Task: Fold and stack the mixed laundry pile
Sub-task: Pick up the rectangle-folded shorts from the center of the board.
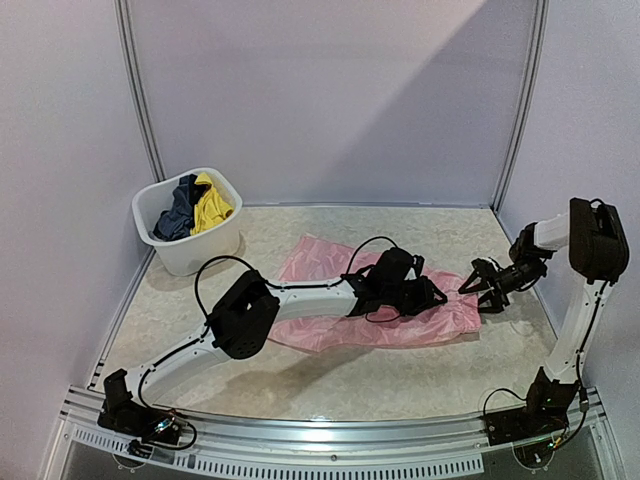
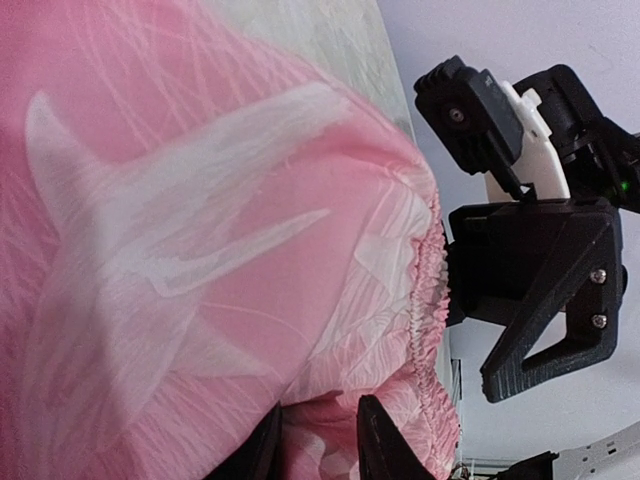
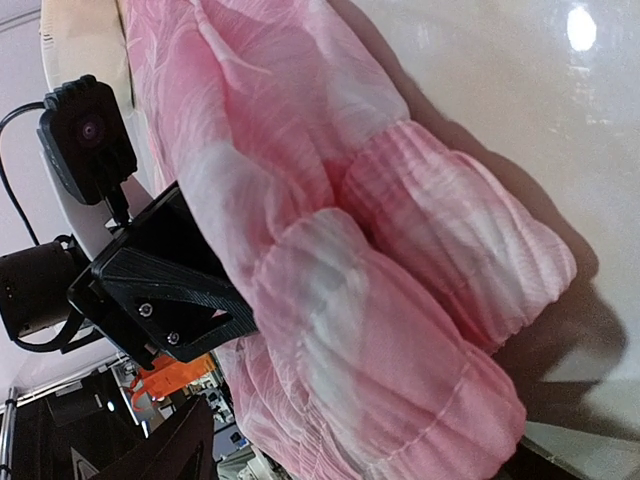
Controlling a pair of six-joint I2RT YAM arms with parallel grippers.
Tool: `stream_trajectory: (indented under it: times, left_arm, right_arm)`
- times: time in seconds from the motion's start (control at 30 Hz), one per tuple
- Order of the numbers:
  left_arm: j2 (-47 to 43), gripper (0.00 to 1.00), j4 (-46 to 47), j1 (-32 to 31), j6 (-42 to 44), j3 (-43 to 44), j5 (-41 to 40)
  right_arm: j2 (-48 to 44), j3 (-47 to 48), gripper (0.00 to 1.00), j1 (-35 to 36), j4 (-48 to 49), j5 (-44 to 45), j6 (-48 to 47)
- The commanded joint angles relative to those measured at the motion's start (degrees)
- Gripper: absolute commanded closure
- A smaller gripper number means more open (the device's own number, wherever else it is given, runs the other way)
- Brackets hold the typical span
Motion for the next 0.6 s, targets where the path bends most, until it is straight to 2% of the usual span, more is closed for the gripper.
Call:
stream_trajectory:
  times: [0.0, 0.23, 0.43, 0.57]
  left_arm:
    - [2.5, 0.73, -4.9, 0.9, -0.1, -1.7, -0.8]
    - [2.2, 0.73, -5.1, 1.0, 0.0, -2.0, -0.6]
    - [2.1, 0.73, -5.5, 1.0, 0.2, -2.1, -0.6]
    - [1.9, 0.73, -5.6, 1.1, 0.4, -2.3, -0.6]
  right_arm:
    - [2.8, -0.3, 0.23, 2.8, 3.7, 9.2, 0.6]
    - [1.2, 0.5, 0.37, 5.1, 3.7, 6.4, 0.4]
    - [-2.8, 0.0, 0.49, 5.1, 4.8, 7.8, 0.9]
    - [-5.1, 0.2, 0.67, 5.1, 5.6, 9.7, 1.1]
